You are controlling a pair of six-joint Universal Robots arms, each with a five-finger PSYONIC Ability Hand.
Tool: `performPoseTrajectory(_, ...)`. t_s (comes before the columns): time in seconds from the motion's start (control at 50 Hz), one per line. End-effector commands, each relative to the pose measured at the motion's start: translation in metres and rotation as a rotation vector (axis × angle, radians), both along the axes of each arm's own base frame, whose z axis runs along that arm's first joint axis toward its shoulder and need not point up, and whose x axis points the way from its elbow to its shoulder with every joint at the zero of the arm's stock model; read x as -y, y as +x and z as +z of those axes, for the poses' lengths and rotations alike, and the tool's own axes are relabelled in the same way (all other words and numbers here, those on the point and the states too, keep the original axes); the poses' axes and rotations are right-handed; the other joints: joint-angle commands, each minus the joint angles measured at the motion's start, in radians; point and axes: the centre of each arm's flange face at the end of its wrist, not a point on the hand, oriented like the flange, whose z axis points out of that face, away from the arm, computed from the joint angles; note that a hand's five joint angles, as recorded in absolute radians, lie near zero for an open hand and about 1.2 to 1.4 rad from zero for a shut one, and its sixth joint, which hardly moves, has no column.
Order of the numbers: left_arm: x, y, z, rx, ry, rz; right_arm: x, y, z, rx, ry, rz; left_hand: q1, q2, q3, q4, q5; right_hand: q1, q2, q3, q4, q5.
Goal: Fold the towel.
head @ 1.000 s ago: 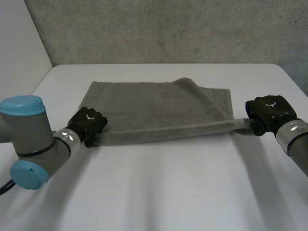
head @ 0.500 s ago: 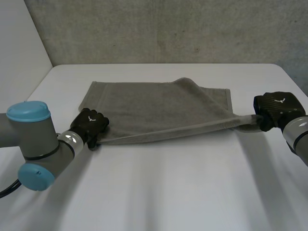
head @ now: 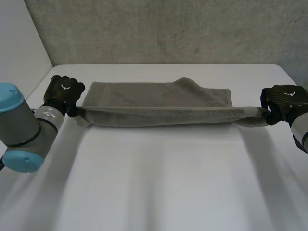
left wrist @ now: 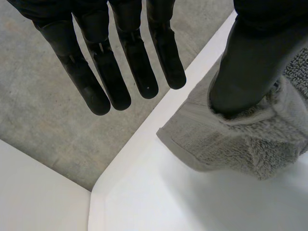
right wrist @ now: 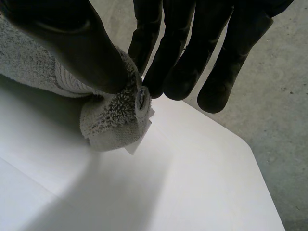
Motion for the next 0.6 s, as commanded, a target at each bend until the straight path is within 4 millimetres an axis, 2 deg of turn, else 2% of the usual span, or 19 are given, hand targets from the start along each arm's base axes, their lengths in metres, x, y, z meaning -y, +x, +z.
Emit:
performPoseTrajectory(0.02,-0.003,-0.002,-0.033,0.018,0.104,-0.011,-0.002,0.003,-0.003,0.0,0.011,0.013,-0.119,-0.123,-0.12,-0.122,-0.285,0.05,0.066,0.054,0.059,0.059)
performPoseTrajectory(0.1,-0.008,-0.003,-0.046,0.029,0.181,-0.029,-0.003,0.004,-0.005,-0.005,0.019,0.017,-0.122,-0.126,-0.122,-0.125,-0.288,0.05,0.066,0.054,0.059,0.059)
performPoseTrajectory(0.22,-0.012,-0.006,-0.049,0.028,0.223,-0.063,-0.003,0.004,-0.005,-0.006,0.016,0.017,-0.104,-0.109,-0.105,-0.107,-0.271,0.05,0.066,0.054,0.059,0.059)
performPoseTrajectory(0.24,-0.014,-0.007,-0.05,0.025,0.236,-0.074,-0.003,0.004,-0.005,-0.006,0.016,0.017,-0.058,-0.062,-0.058,-0.061,-0.224,0.05,0.066,0.054,0.059,0.059)
performPoseTrajectory(0.26,-0.015,-0.008,-0.05,0.026,0.245,-0.085,-0.003,0.004,-0.005,-0.006,0.017,0.017,0.132,0.127,0.131,0.129,-0.035,0.05,0.066,0.054,0.059,0.059)
performPoseTrajectory(0.28,-0.015,-0.008,-0.05,0.026,0.246,-0.085,-0.003,0.004,-0.005,-0.006,0.017,0.019,0.134,0.129,0.133,0.131,-0.033,0.05,0.066,0.054,0.059,0.059)
performPoseTrajectory(0.3,-0.016,-0.008,-0.051,0.027,0.253,-0.09,-0.003,0.004,-0.005,-0.006,0.017,0.019,0.357,0.353,0.356,0.354,0.191,0.05,0.066,0.054,0.059,0.059)
performPoseTrajectory(0.38,-0.015,-0.008,-0.048,0.024,0.251,-0.085,-0.002,0.004,-0.004,-0.003,0.011,0.02,0.359,0.355,0.359,0.356,0.193,0.05,0.066,0.054,0.059,0.059)
performPoseTrajectory(0.44,-0.013,-0.006,-0.038,0.025,0.223,-0.086,0.0,0.003,0.002,-0.002,-0.005,0.018,0.359,0.355,0.359,0.356,0.193,0.05,0.066,0.054,0.059,0.059)
performPoseTrajectory(0.46,-0.011,-0.004,-0.029,0.022,0.2,-0.081,0.0,0.003,0.002,-0.002,-0.005,0.018,0.359,0.355,0.359,0.356,0.193,0.05,0.066,0.054,0.059,0.059)
performPoseTrajectory(0.48,-0.009,-0.004,-0.012,0.014,0.152,-0.079,0.001,0.004,0.008,-0.005,-0.023,0.017,0.359,0.355,0.359,0.356,0.193,0.05,0.066,0.054,0.059,0.059)
performPoseTrajectory(0.5,-0.009,-0.004,-0.012,0.013,0.152,-0.079,0.003,0.004,0.02,-0.006,-0.062,0.013,0.359,0.355,0.359,0.356,0.193,0.05,0.066,0.054,0.059,0.059)
performPoseTrajectory(0.52,-0.008,0.0,0.013,0.003,0.088,-0.066,0.003,0.004,0.02,-0.006,-0.062,0.013,0.359,0.355,0.359,0.356,0.193,0.05,0.066,0.054,0.059,0.059)
performPoseTrajectory(0.54,-0.008,0.0,0.013,0.003,0.087,-0.066,0.002,0.004,0.037,-0.007,-0.107,0.014,0.359,0.355,0.359,0.356,0.193,0.05,0.066,0.054,0.059,0.059)
performPoseTrajectory(0.56,-0.007,0.006,0.039,-0.011,0.021,-0.052,-0.001,0.004,0.056,-0.007,-0.143,0.015,0.359,0.355,0.359,0.356,0.193,0.05,0.066,0.054,0.059,0.059)
performPoseTrajectory(0.58,-0.008,0.013,0.066,-0.023,-0.05,-0.034,-0.001,0.004,0.056,-0.007,-0.144,0.015,0.359,0.355,0.359,0.356,0.193,0.05,0.066,0.054,0.059,0.059)
performPoseTrajectory(0.6,-0.008,0.013,0.066,-0.023,-0.051,-0.034,-0.004,0.003,0.074,-0.008,-0.162,0.017,0.359,0.355,0.359,0.356,0.193,0.05,0.066,0.054,0.059,0.059)
